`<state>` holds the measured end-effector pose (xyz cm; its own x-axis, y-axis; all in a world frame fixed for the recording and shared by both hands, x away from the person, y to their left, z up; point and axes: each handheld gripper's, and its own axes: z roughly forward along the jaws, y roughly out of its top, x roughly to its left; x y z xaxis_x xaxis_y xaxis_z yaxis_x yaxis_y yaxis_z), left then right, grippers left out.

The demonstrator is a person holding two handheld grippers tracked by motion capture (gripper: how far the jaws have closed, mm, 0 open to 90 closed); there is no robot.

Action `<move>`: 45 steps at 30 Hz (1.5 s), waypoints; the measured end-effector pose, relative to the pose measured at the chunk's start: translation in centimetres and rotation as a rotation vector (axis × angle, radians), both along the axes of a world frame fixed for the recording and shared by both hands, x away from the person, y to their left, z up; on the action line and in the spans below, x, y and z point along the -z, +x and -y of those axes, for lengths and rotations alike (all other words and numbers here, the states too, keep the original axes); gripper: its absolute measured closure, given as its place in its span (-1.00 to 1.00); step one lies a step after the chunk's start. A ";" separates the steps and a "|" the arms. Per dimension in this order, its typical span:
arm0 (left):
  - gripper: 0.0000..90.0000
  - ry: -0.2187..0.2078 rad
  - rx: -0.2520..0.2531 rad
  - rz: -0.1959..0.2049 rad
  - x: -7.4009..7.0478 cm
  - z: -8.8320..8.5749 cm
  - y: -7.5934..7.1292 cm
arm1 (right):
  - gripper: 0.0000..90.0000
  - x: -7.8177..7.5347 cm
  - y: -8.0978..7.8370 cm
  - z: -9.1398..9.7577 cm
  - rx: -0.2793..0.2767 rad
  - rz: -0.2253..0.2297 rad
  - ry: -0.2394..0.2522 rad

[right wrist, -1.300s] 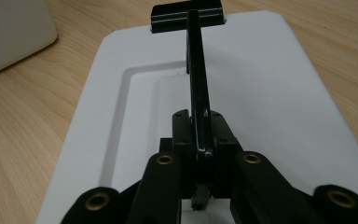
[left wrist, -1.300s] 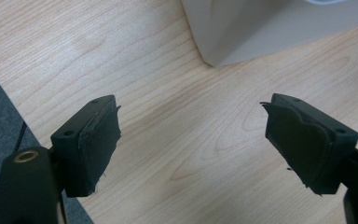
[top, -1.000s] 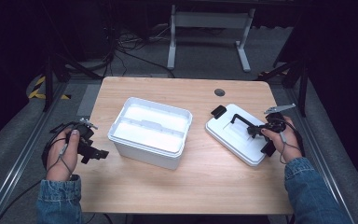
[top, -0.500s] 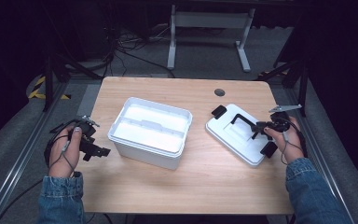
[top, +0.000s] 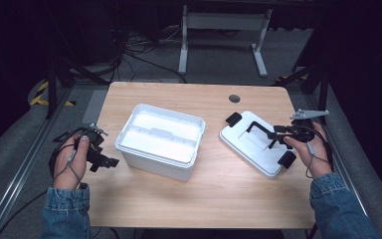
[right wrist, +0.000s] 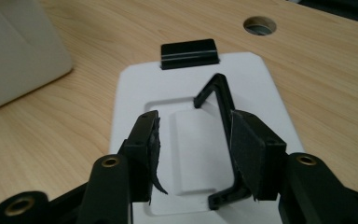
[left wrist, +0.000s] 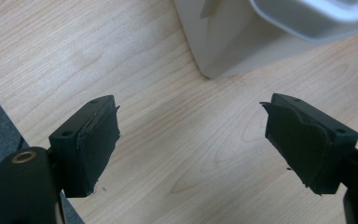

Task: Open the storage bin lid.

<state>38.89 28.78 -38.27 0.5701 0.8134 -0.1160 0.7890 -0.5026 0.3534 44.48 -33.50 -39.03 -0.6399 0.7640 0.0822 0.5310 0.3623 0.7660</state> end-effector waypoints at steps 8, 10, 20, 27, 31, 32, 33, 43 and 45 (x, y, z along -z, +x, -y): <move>-0.61 0.012 0.010 0.000 0.0 0.2 -0.9 | 0.16 -1.9 -1.8 -2.0 -0.079 0.024 0.014; -0.61 0.016 0.009 0.004 0.0 0.1 -1.0 | 0.15 -2.2 -2.3 -2.5 -0.099 0.029 0.027; -0.61 0.012 0.003 0.004 0.1 -0.2 -1.6 | 0.12 -2.2 -4.7 -5.3 -0.196 0.011 0.040; -0.61 0.022 -0.020 0.043 0.1 0.0 -1.6 | 0.11 -1.5 -6.1 -6.9 -0.240 -0.006 0.026; -0.62 0.021 -0.060 0.086 0.0 -0.1 -2.0 | 0.09 -1.2 -6.9 -7.8 -0.268 -0.022 0.016; -0.62 0.018 -0.056 0.085 0.0 -0.1 -2.0 | 0.08 -1.1 -7.0 -8.0 -0.271 -0.027 0.013; -0.62 0.018 -0.056 0.085 0.0 -0.1 -2.0 | 0.08 -1.0 -7.2 -8.1 -0.275 -0.031 0.012; -0.61 0.006 0.023 0.028 0.1 0.1 -1.6 | 0.03 0.6 -8.5 -9.3 -0.280 -0.051 0.006; -0.61 0.005 0.038 0.020 0.2 0.3 -1.4 | 0.03 1.1 -8.6 -9.4 -0.285 -0.056 -0.009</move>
<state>37.44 28.51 -38.47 0.6028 0.7916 -0.1001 0.7620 -0.5340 0.3665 35.92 -24.08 -40.12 -0.8234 0.5552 0.1172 0.4482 0.5098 0.7343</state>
